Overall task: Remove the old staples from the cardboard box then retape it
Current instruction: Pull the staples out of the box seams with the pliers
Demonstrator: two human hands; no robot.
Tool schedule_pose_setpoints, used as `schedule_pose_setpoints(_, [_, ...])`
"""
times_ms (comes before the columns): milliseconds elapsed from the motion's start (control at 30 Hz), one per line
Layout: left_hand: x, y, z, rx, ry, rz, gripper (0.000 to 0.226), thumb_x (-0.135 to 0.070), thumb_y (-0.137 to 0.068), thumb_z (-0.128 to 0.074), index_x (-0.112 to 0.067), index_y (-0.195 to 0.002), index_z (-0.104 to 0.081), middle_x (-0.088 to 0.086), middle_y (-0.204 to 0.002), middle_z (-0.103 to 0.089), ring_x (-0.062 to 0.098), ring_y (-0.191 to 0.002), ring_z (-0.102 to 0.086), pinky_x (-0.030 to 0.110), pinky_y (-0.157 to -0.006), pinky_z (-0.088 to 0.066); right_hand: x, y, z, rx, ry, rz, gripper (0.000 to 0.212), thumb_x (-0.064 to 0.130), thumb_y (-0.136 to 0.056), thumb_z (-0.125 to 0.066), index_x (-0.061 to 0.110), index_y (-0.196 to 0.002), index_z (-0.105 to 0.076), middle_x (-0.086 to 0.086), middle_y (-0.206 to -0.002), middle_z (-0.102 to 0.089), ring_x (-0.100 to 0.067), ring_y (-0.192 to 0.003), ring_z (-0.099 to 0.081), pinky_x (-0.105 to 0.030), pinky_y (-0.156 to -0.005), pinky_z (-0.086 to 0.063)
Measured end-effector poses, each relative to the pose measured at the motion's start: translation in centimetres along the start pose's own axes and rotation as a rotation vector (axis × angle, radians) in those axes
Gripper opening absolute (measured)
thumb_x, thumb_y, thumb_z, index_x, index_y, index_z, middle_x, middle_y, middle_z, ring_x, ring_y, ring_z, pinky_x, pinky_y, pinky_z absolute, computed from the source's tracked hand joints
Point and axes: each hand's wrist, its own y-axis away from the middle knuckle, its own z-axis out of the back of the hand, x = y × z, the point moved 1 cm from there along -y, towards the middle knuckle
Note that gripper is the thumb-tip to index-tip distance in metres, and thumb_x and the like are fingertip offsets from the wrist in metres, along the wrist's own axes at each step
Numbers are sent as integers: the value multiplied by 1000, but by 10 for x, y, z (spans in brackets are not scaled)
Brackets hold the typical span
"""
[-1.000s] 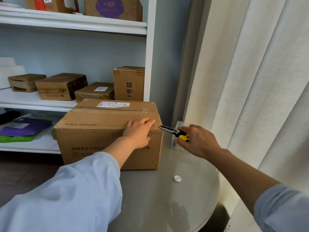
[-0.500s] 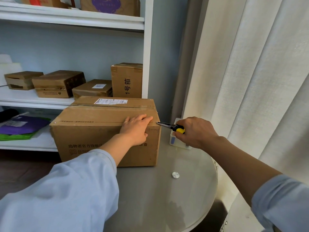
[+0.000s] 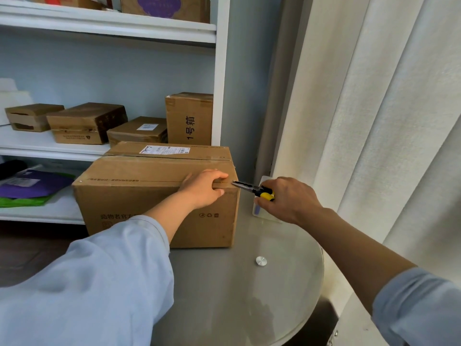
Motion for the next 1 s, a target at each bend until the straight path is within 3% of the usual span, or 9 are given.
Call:
schedule_pose_setpoints(300, [0, -1, -1, -3, -1, 14, 46, -26, -93, -56, -30, -137, -45, -4, -149, -36, 22, -138, -30, 46, -117, -16, 11, 17, -27, -124, -143, -134, 32, 49, -91, -48, 27, -108, -65, 0, -97, -65, -21, -88, -57, -30, -69, -46])
schedule_pose_setpoints(433, [1, -6, 3, 32, 248, 60, 34, -25, -92, -59, -29, -126, -57, -1, -140, -47, 22, -132, -39, 39, -109, -32, 17, 22, -38, -194, -139, -151, 34, 51, -93, -45, 28, -112, -61, 3, -98, -61, -18, -92, -56, -27, -66, -40])
schedule_pose_setpoints(533, [-2, -9, 11, 96, 391, 110, 34, -16, -93, -58, -24, -126, -58, 0, -139, -46, 20, -132, -38, 30, -101, -32, 12, 18, -33, -163, -99, -105, 38, 52, -92, -45, 28, -118, -59, 2, -102, -61, -18, -98, -55, -30, -72, -47])
schedule_pose_setpoints(633, [-3, -12, 11, 92, 333, 93, 34, -12, -91, -60, -20, -124, -59, 2, -137, -47, 19, -130, -40, 28, -99, -32, 5, 12, -20, -83, -90, -69, 41, 51, -92, -48, 27, -124, -58, 1, -104, -62, -15, -93, -52, -31, -76, -50])
schedule_pose_setpoints(733, [-3, -14, 10, 33, 275, 58, 30, -11, -87, -65, -16, -117, -64, 2, -129, -54, 19, -123, -46, 26, -96, -34, 1, 9, -14, -44, -73, -54, 37, 49, -92, -49, 27, -120, -61, 3, -97, -59, -12, -84, -48, -28, -71, -48])
schedule_pose_setpoints(867, [0, -13, 9, 34, 281, 20, 29, -9, -87, -64, -17, -116, -65, 3, -127, -56, 18, -121, -48, 26, -95, -36, 3, 10, -14, -41, -38, -57, 35, 48, -94, -48, 26, -118, -61, 4, -94, -59, -12, -80, -49, -24, -67, -44])
schedule_pose_setpoints(1000, [1, -14, 7, 36, 289, 30, 29, -8, -88, -63, -17, -115, -64, 3, -127, -55, 19, -120, -48, 28, -97, -37, 6, 15, -18, -97, -12, -76, 37, 51, -94, -46, 27, -118, -61, 3, -98, -63, -12, -81, -51, -27, -69, -50])
